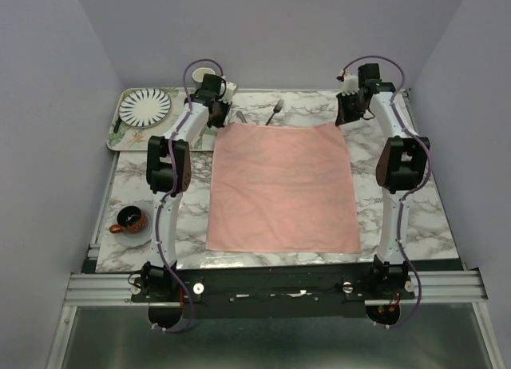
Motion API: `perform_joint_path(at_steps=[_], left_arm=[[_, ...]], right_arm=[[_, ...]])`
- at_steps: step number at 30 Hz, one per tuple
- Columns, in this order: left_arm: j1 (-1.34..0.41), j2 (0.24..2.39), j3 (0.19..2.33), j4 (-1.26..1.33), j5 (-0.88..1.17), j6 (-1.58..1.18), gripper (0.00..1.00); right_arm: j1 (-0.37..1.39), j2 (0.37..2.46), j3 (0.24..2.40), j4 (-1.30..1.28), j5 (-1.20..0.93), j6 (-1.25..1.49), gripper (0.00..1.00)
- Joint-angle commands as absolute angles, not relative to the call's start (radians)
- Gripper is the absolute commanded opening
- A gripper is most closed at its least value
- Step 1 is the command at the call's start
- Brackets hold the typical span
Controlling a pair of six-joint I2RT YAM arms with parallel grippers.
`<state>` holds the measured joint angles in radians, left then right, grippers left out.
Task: Fold the napkin into a case and place the utensils inside
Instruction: Pick up the flattened napkin from the center of the board, then fold and flatten the napkin at the center of the board.
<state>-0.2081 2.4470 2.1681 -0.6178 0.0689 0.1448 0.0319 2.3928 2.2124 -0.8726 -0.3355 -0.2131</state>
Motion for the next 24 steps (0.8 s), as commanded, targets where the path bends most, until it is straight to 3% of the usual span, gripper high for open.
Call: perform_joint_path(at_steps=[1, 10, 24], left_arm=[[-0.209, 2.247, 2.074, -0.555, 0.127, 0.135, 0.0], [-0.209, 2.045, 1.852, -0.535, 0.238, 0.159, 0.0], [-0.187, 1.62, 1.352, -0.54, 0.431, 0.262, 0.0]], right_arm=[[0.038, 2.267, 2.194, -0.888, -0.373, -0.241, 0.01], [0.035, 2.175, 2.131, -0.914, -0.393, -0.273, 0.01], [0.025, 1.863, 1.746, -0.951, -0.405, -0.419, 0.01]])
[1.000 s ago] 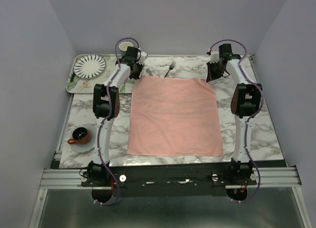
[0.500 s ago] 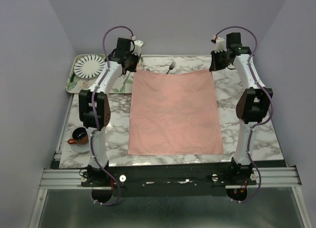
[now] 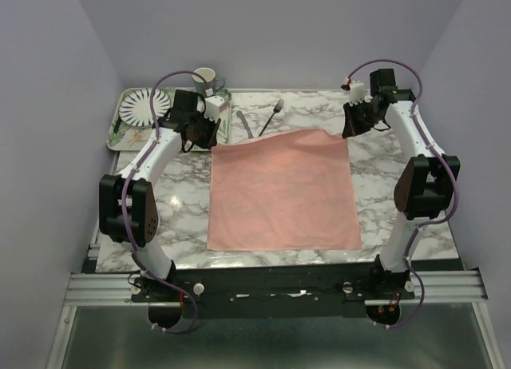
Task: Fold the napkin into a case and place the utensils inside
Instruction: Fold and flatten the napkin at the center of the board.
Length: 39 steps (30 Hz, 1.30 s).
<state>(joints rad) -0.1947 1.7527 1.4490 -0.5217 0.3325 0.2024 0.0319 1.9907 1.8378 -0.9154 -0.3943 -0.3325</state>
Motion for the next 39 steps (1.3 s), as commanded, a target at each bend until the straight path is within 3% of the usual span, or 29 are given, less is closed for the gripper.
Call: perform_joint_path(at_steps=[1, 8, 13, 24, 39], left_arm=[[-0.187, 1.603, 1.3, -0.549, 0.442, 0.274, 0.0], [-0.195, 1.473, 1.1, -0.656, 0.495, 0.422, 0.0], [-0.282, 1.453, 0.987, -0.692, 0.419, 0.492, 0.0], [-0.313, 1.646, 1.045, -0.65, 0.291, 0.469, 0.0], [-0.31, 1.644, 1.043, -0.686, 0.276, 0.486, 0.0]], right_arm=[[0.023, 1.846, 1.696, -0.954, -0.399, -0.431, 0.01], [0.017, 1.743, 1.429, -0.969, -0.345, -0.56, 0.01], [0.018, 1.749, 1.312, -0.96, -0.313, -0.606, 0.01], [0.018, 1.879, 1.299, -0.903, -0.23, -0.615, 0.01], [0.023, 1.864, 1.242, -0.928, -0.285, -0.594, 0.01]])
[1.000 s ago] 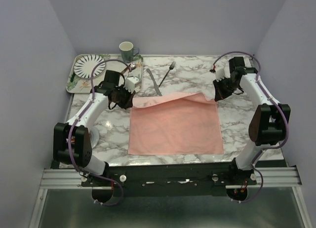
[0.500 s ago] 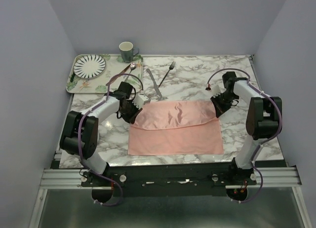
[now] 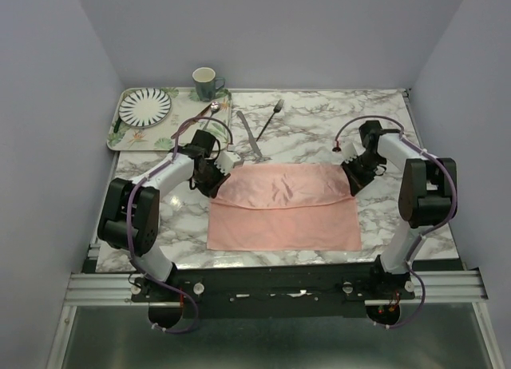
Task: Fold the napkin into a case and place the utensils inside
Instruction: Fold and flatten the napkin at the center of the board.
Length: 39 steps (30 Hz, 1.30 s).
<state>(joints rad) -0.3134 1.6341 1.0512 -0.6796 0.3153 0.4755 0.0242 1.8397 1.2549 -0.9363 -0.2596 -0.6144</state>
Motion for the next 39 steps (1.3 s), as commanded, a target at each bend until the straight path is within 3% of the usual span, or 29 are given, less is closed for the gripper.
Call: perform_joint_path(at_steps=[1, 8, 14, 26, 39], left_arm=[[-0.31, 1.661, 1.051, -0.684, 0.262, 0.479, 0.0], [-0.31, 1.802, 1.169, -0.69, 0.232, 0.459, 0.0], [-0.308, 1.764, 1.216, -0.73, 0.253, 0.466, 0.0], [-0.31, 1.514, 1.085, -0.824, 0.328, 0.495, 0.0], [-0.351, 1.48, 0.924, -0.773, 0.34, 0.46, 0.0]], right_arm=[[0.026, 1.877, 1.261, -0.927, -0.288, -0.585, 0.01], [0.037, 1.985, 1.38, -0.923, -0.249, -0.537, 0.01], [0.037, 1.95, 1.427, -0.976, -0.253, -0.56, 0.01], [0.038, 1.741, 1.29, -1.04, -0.279, -0.638, 0.01], [0.037, 1.715, 1.083, -0.924, -0.213, -0.669, 0.01]])
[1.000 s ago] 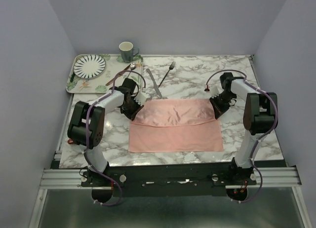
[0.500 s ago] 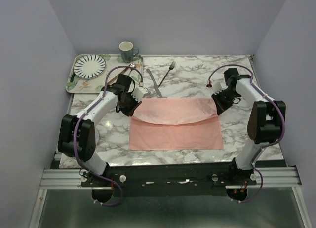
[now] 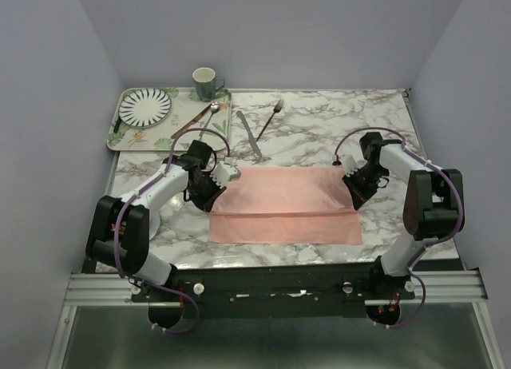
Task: Fold the napkin into a case and place the utensils inside
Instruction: Fold and flatten the napkin at the center of the board.
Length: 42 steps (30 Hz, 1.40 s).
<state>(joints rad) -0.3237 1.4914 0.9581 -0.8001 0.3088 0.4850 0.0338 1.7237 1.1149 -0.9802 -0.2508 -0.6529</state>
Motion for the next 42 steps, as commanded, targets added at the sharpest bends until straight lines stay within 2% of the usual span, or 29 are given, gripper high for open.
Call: perform_joint_path(at_steps=[1, 21, 30, 42], left_arm=[[-0.363, 1.486, 0.917, -0.769, 0.341, 0.454, 0.0], [-0.397, 1.339, 0.885, -0.851, 0.324, 0.459, 0.0], [-0.431, 1.336, 0.838, -0.853, 0.328, 0.459, 0.0], [-0.465, 1.35, 0.824, -0.836, 0.295, 0.466, 0.0]], right_arm=[[0.038, 1.72, 1.083, -0.922, -0.218, -0.661, 0.01], [0.037, 1.549, 1.008, -1.037, -0.259, -0.692, 0.01], [0.037, 1.571, 0.917, -0.997, -0.249, -0.696, 0.01], [0.038, 1.575, 0.94, -1.028, -0.267, -0.703, 0.01]])
